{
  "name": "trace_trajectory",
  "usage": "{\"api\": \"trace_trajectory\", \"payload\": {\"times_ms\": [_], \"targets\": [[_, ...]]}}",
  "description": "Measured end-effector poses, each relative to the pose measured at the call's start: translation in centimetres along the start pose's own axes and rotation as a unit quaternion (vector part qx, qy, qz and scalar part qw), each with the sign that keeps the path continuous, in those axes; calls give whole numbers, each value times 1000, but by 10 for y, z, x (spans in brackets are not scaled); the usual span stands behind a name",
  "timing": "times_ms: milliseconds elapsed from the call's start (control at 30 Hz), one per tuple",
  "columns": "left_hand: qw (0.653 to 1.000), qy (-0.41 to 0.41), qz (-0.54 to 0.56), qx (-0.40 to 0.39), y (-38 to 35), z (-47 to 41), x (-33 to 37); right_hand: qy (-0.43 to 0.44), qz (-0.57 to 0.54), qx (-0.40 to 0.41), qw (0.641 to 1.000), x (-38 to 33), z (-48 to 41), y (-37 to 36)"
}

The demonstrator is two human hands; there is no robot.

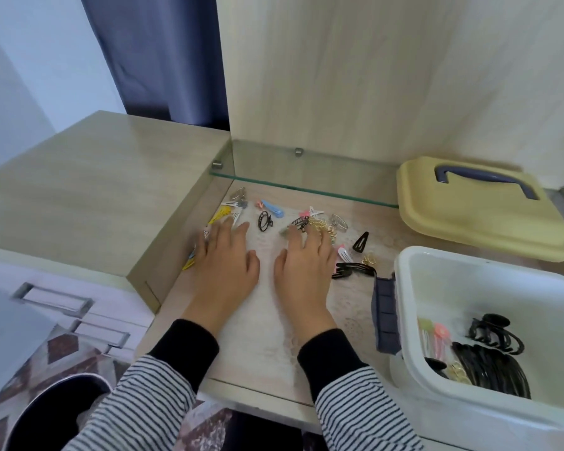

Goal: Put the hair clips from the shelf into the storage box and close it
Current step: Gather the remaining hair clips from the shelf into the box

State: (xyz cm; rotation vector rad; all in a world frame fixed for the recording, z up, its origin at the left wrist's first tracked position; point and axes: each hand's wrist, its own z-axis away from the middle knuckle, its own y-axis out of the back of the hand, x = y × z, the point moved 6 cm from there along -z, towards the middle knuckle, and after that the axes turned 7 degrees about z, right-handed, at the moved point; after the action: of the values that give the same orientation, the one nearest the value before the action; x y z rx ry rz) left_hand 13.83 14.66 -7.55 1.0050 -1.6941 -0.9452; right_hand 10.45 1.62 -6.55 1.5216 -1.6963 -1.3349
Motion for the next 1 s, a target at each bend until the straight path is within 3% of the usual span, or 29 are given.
{"api": "trace_trajectory", "payload": {"times_ms": [300,567,767,1000], "targets": [[998,-50,21,13,-9,-32,14,-30,42,-50,997,4,-18,-21],[992,-92,62,53,-4,-33,16,-24,41,36,998,4,-19,-12],[988,-117,101,29,-1,-34,17,-11,35,31,999,3,-16,-9],[962,-40,266,38,16,-35,15,-14,-28,57,998,-9,-15,34]]}}
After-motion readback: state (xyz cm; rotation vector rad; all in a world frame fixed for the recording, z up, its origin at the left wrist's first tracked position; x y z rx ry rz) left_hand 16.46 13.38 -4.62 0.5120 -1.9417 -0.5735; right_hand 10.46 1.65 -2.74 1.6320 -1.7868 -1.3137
